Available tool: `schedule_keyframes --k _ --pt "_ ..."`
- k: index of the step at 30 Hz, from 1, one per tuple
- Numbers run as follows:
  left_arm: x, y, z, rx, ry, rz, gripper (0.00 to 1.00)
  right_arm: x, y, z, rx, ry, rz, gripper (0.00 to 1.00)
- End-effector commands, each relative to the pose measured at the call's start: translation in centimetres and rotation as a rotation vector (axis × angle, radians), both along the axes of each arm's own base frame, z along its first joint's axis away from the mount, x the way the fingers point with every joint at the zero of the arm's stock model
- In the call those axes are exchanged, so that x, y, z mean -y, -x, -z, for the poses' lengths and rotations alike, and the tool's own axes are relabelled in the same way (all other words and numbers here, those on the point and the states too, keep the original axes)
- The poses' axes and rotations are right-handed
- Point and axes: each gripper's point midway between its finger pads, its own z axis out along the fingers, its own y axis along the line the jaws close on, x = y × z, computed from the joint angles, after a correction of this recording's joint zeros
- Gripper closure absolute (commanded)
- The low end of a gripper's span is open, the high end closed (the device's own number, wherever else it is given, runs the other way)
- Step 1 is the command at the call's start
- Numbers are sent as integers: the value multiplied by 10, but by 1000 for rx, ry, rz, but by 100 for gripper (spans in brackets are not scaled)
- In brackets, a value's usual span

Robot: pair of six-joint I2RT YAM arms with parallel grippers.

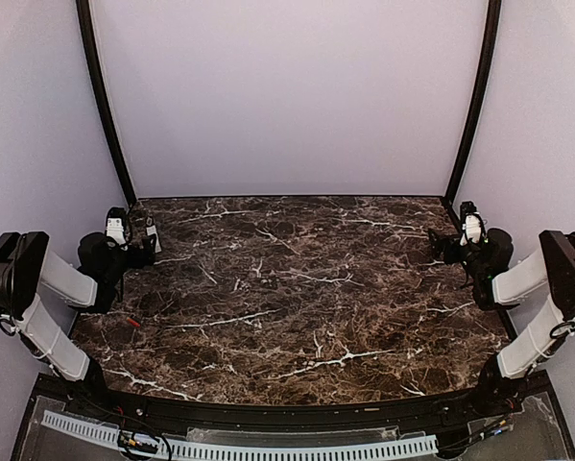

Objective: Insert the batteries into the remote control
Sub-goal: Pick up the remote control from the corner of the board.

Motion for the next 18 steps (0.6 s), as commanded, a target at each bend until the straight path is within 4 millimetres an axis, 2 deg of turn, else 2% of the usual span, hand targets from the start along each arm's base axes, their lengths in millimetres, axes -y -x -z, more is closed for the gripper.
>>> schedule_keyframes --k 1,3,7,12,13,14,16,17,18 --pt "3 -4 -9 32 -12 15 1 1 -5 -12 41 -8 -4 1" --pt "3 -4 -9 32 -12 15 1 2 -5 -14 51 -8 6 1" --pt "3 -4 -9 32 -12 15 1 16 -5 -32 27 -37 90 1" --pt "8 -6 -17 7 -22 42 1 12 0 -73 3 -101 70 1" --pt "3 -12 -29 6 -21 10 1 7 2 -83 3 -124 42 1" --pt "-12 -9 -28 -56 1 -84 1 0 5 -93 7 -149 5 1" --pt "-28 -14 -57 -28 32 -184 1 -18 11 -111 10 -194 -96 1" --pt "-28 -17 -82 18 47 -192 1 -27 13 -117 3 -208 -147 1" --pt "-28 -17 -78 -29 73 -203 1 -34 15 -123 -8 -221 -186 1"
